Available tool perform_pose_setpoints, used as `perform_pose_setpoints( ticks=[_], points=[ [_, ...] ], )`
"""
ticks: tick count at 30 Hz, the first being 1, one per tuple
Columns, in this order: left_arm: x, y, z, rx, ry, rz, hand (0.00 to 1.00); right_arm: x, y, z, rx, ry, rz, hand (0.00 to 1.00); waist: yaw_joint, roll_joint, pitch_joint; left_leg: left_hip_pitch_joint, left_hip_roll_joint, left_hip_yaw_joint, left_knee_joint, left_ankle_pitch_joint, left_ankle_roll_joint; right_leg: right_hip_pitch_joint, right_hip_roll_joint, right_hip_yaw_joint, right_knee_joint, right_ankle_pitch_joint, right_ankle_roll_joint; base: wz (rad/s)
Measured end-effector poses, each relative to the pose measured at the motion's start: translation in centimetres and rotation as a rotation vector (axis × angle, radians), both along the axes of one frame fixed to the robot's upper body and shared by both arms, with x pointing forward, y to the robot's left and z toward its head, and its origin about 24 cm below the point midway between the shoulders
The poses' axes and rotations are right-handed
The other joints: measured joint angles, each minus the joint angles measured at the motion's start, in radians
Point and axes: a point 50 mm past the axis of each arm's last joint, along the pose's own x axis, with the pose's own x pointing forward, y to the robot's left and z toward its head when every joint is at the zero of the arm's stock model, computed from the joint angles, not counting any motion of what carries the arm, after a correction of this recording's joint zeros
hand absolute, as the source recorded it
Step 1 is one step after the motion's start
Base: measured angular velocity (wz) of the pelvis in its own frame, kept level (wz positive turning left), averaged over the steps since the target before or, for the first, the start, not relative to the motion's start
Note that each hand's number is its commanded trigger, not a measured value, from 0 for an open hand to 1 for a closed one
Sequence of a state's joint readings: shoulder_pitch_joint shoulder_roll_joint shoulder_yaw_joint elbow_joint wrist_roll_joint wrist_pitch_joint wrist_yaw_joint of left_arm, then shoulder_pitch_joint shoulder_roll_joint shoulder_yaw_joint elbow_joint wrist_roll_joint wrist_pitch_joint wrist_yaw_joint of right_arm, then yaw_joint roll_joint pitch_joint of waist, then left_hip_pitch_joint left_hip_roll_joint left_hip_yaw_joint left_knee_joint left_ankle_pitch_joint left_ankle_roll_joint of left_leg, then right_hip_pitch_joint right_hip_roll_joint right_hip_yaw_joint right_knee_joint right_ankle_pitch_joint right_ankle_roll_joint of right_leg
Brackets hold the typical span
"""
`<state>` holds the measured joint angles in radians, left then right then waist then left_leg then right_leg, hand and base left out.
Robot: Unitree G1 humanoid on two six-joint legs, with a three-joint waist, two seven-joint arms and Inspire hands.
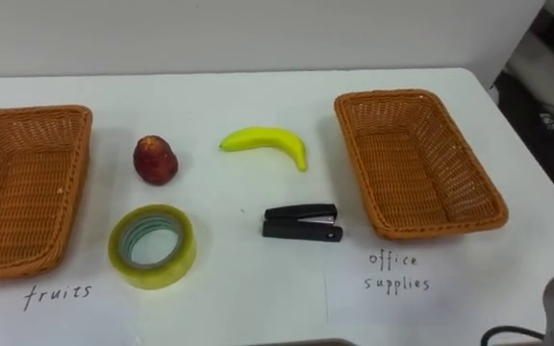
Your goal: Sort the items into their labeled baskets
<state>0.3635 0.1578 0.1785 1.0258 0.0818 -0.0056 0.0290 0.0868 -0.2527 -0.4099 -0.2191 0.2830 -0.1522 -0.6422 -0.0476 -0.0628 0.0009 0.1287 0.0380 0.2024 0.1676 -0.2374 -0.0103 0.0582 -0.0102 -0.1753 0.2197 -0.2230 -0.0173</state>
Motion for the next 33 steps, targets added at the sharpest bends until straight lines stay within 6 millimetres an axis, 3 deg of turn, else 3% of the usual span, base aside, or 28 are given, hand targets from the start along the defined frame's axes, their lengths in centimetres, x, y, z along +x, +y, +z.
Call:
perform_pose_setpoints(
  ticks=[5,21,33],
  points=[
    [0.0,0.0,0.0,-0.012,0.01,-0.03,0.0,1.4,1.3,0.8,-0.079,0.001,0.081,0.0,0.003,0.0,0.0046,0.001,0.0,-0.01,0.001,0.0,0.0,0.008,-0.001,-0.015,0.0,0.0,0.0,0.08],
    [0.6,-0.1,-0.3,-0.062,0.044,-0.061,0.0,4.0,5.8,2.4,-0.443,0.131,0.39,0.0,0.047,0.002,-0.0006,-0.002,0.0,-0.023,0.005,0.0,0.0,0.012,-0.006,-0.025,0.0,0.0,0.0,0.01],
    [0.8,0.3,-0.3,-0.069,0.07,-0.093,0.0,4.9,8.4,1.2,-0.607,0.312,0.576,0.0,0.081,-0.009,-0.0044,-0.014,0.0,-0.047,0.017,0.0,0.0,0.012,-0.006,-0.042,-0.001,0.001,-0.001,0.03]
  ],
)
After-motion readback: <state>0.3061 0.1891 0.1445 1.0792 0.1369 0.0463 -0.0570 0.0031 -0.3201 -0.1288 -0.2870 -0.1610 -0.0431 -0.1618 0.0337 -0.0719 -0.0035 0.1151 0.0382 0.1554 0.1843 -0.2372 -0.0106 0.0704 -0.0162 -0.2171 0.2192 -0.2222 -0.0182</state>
